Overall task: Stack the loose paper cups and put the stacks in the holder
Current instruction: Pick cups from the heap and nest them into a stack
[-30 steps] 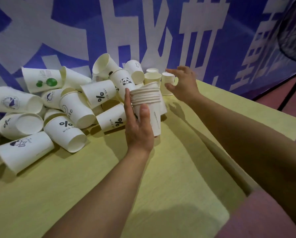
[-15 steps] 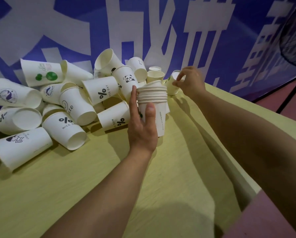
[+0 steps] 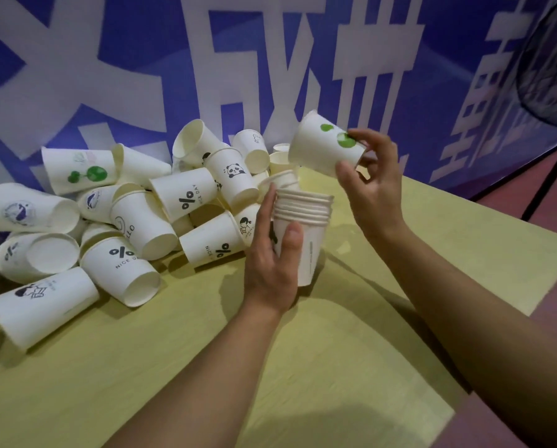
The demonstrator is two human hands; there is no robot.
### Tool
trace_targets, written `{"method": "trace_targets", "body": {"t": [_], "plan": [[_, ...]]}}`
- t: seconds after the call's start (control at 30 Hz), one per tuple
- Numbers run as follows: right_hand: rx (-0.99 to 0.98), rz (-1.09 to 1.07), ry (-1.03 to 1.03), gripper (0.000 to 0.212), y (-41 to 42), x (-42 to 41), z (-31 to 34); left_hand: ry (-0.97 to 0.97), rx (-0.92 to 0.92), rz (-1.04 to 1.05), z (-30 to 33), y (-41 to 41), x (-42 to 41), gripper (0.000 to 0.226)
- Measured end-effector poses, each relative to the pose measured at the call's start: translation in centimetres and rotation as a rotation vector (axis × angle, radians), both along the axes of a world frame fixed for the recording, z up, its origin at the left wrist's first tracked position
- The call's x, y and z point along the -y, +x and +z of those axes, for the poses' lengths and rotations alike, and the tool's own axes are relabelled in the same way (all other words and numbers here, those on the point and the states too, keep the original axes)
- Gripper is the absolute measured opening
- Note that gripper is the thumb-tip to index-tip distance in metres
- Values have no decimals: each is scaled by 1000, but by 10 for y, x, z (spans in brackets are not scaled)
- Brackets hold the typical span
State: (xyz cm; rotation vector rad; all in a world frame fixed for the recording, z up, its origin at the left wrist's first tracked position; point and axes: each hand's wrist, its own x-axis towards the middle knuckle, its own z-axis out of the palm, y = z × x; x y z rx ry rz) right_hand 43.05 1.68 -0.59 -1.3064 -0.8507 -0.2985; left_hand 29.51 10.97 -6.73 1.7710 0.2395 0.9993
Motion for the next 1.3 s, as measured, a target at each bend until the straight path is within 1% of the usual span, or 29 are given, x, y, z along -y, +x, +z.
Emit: {"method": "trace_targets", "body": {"t": [0.1,0.17,0.2,0.3,0.4,0.43,0.47,0.57,0.7,0.8,0.87,0.93,1.0,1.07,1.13,1.2,1.3], "plan": [[37,97,-39,32,-11,-8,-4,19,-15,-78,-1,0,-1,63],[58,87,-39,21,-14,-11,-4,6,-16,-92,-1,1,-1,65],[60,88,-36,19,-16,-12,-3,-3,-12,-89,-1,1,0,65],[-2,127,-41,28,-23,-12,1,-27,25,-69,-1,1,1,64],[-21,146,-120,54,-23,-10,2,-42,37,-82,-2,2,-1,71],[-24,152,-150,58,-22,-10,2,-39,40,-78,-3,3,-1,71],[-23,150,-179,57,-21,-11,1,-36,45,-66,-4,4,-2,71],[0,97,-227,44,-18,-11,-2,-58,72,-21,-4,5,-3,69],[30,133,-260,23,-15,-12,-8,-101,122,61,-3,6,-5,71],[14,169,-281,21,-13,-13,-10,-132,150,76,-2,6,-5,73],[14,153,-254,26,-12,-13,-11,-143,169,88,-2,6,-5,71],[1,75,-258,36,-10,-16,-14,-166,195,92,-1,6,-5,68],[-24,-14,-324,46,-7,-22,-19,-203,235,112,0,5,-7,67],[-46,-68,-446,58,-4,-29,-26,-228,269,135,1,4,-7,67],[-102,-65,-562,71,0,-34,-33,-223,269,149,1,3,-6,66],[-144,-15,-633,84,1,-39,-38,-214,253,161,1,4,-6,67],[-114,14,-671,94,3,-43,-40,-223,251,171,-1,6,-7,70]]}}
